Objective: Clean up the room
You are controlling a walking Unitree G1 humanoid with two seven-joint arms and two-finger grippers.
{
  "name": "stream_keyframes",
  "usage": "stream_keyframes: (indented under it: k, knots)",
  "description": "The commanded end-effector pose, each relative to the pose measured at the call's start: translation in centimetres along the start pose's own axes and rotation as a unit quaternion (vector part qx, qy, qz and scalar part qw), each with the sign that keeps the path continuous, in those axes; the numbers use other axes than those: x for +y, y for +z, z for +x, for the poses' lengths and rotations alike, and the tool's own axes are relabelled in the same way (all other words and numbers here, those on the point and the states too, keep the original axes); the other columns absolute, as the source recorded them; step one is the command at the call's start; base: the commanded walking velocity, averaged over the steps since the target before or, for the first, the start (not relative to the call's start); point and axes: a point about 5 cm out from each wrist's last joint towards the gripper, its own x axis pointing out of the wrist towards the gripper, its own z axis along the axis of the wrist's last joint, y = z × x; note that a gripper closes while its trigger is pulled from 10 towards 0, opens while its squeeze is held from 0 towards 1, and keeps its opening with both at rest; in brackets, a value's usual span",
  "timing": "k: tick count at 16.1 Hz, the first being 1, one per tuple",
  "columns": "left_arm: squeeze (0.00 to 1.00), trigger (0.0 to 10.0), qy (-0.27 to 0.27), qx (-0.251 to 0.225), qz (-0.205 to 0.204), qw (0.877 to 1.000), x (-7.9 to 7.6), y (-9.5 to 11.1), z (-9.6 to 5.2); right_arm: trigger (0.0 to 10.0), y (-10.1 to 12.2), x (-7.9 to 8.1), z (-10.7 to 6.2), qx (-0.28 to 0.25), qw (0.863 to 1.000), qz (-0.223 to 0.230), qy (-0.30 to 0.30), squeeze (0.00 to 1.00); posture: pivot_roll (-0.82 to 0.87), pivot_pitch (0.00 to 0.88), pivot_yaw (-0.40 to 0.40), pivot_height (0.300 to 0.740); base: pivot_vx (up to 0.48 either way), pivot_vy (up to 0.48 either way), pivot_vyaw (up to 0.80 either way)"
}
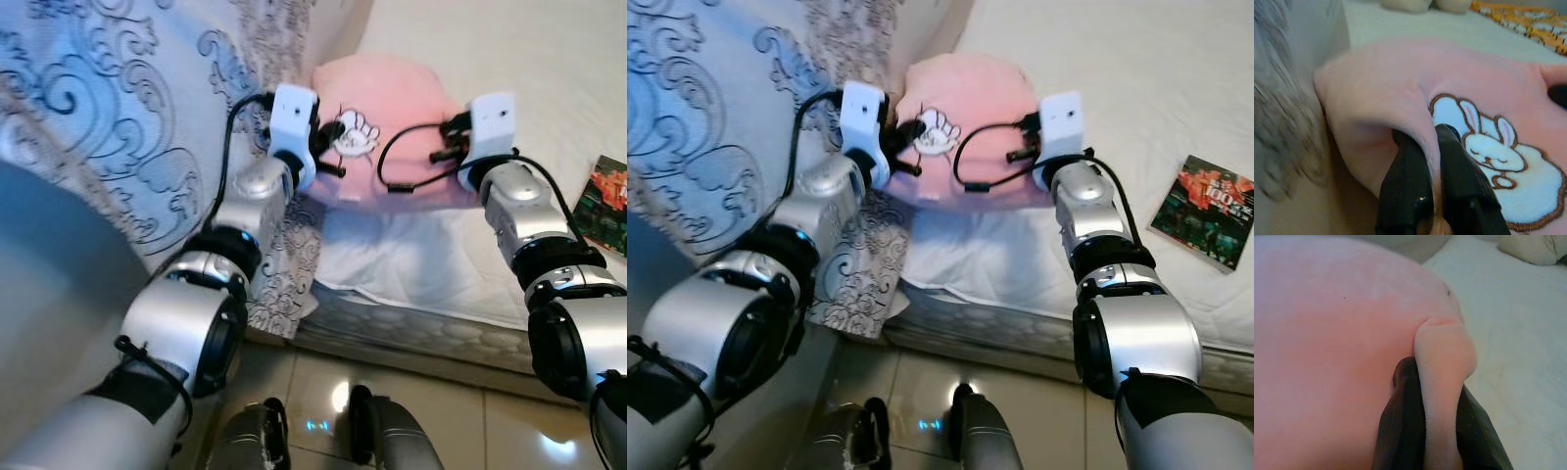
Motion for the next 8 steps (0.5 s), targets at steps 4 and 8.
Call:
stream_keyframes:
  k: [4, 8]
  knots:
    - [1.0, 10.0, 0.104, 0.059, -0.04, 0.992, 3.6, -4.3, -2.6, 10.0, -4.5, -2.6, -1.9, 0.082, 0.994, 0.008, -0.075, 1.0, -0.08, 0.345, 0.009, 0.74, 0.0, 0.0, 0.0]
    - [1.0, 10.0, 0.121, 0.045, -0.011, 0.992, 5.5, -3.2, -3.2, 10.0, -4.9, -0.3, -1.6, 0.069, 0.994, 0.071, -0.053, 1.0, -0.09, 0.338, 0.015, 0.74, 0.0, 0.0, 0.0]
